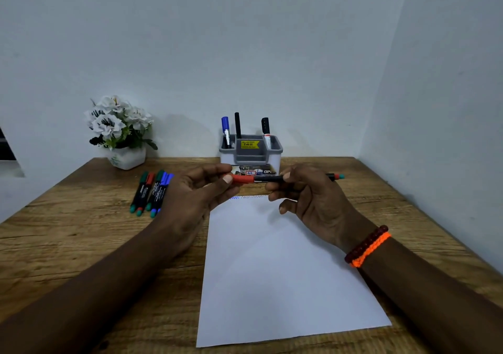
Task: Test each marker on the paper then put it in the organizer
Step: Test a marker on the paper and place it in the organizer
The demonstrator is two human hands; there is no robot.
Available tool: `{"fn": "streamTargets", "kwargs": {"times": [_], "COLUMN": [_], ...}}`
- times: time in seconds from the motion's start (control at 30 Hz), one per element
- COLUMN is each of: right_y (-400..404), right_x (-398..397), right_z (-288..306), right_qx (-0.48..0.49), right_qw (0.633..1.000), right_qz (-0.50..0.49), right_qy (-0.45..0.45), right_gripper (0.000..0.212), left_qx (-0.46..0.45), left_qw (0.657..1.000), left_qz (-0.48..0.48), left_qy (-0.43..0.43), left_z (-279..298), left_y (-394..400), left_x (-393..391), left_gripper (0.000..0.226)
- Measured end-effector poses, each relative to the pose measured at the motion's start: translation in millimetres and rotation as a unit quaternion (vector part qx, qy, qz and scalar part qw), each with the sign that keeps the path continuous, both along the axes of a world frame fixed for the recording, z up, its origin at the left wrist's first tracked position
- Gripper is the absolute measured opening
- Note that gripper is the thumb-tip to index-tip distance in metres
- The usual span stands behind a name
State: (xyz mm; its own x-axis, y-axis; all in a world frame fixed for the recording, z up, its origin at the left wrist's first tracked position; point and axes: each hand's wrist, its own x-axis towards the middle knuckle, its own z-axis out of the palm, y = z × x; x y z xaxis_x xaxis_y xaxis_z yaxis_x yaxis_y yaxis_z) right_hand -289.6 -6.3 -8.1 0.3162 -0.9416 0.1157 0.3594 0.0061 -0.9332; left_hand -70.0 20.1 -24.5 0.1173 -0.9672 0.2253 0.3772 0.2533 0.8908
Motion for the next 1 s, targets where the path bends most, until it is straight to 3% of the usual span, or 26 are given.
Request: {"fn": "streamTargets", "kwargs": {"times": [0.17, 0.37, 0.47, 0.57, 0.8, 1.0], "right_y": [2.6, 1.5, -0.3, -1.6, -5.0, -2.1], "right_x": [0.1, -1.2, -5.3, -8.1, -11.6, -10.5], "right_z": [1.1, 4.1, 5.9, 4.2, -6.5, -6.1], "right_qx": [-0.014, -0.013, -0.006, -0.039, -0.16, -0.16], "right_qw": [1.0, 1.0, 1.0, 0.998, 0.965, 0.96], "right_qz": [0.008, 0.008, 0.01, -0.004, -0.048, -0.053], "right_qy": [0.018, 0.016, 0.004, 0.051, 0.202, 0.225], "right_gripper": [0.007, 0.025, 0.014, 0.005, 0.007, 0.011], "left_qx": [-0.006, -0.004, -0.002, -0.001, -0.012, -0.028], "left_qw": [1.0, 1.0, 1.0, 1.0, 1.0, 0.999], "left_qz": [-0.013, -0.019, -0.02, -0.017, 0.027, 0.042], "left_qy": [0.0, 0.007, 0.007, 0.017, -0.007, -0.021], "left_z": [1.1, 1.4, 1.6, 1.8, 2.2, 0.0], "left_y": [2.2, 2.6, 2.6, 2.2, 3.1, 2.4], "left_x": [-3.2, -2.4, -1.2, -0.4, 2.1, 0.0], "left_gripper": [0.031, 0.028, 0.032, 0.031, 0.035, 0.031]}}
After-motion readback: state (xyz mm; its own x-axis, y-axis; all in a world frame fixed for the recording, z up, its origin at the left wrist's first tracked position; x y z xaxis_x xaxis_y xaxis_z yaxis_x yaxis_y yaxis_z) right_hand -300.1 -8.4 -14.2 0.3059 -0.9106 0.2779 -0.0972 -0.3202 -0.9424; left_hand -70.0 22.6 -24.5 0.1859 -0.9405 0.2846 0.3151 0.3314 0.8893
